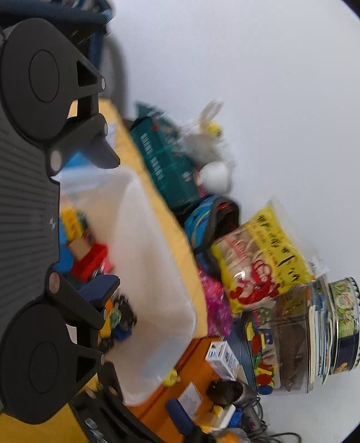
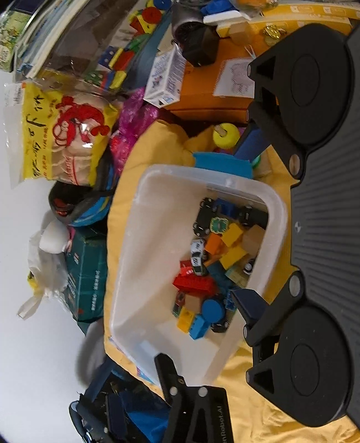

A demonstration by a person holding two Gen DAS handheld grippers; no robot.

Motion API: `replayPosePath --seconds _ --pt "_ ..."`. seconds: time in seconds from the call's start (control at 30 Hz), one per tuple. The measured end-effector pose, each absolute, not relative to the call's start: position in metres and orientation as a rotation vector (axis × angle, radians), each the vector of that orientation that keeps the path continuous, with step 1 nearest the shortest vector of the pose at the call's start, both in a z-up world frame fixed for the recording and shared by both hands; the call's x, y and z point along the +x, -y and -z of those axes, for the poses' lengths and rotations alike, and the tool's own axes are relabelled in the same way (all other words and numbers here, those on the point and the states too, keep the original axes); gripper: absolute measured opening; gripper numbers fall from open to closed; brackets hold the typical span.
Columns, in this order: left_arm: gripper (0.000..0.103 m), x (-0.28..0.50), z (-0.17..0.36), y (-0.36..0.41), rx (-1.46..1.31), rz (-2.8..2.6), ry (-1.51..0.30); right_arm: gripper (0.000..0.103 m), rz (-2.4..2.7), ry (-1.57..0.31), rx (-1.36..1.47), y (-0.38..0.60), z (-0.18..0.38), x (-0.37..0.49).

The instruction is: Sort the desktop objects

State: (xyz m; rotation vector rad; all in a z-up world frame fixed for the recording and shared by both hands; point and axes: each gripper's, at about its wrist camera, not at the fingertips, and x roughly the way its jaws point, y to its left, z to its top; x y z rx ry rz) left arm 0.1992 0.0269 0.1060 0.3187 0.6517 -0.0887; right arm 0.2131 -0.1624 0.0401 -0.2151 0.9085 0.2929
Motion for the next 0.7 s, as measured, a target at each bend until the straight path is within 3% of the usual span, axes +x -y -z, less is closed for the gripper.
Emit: replayPosePath --seconds 0.2,0.7 --pt "0.086 0.212 -0.103 -0.028 0.197 0.099 -0.814 0.103 -0.279 -0.923 -0.293 0.160 -0.040 0.215" --pt "0.086 0.211 -0.101 -0.012 0.246 0.076 -0.858 0.103 -0.323 -0.984 -0.263 0.159 -0.038 0.219"
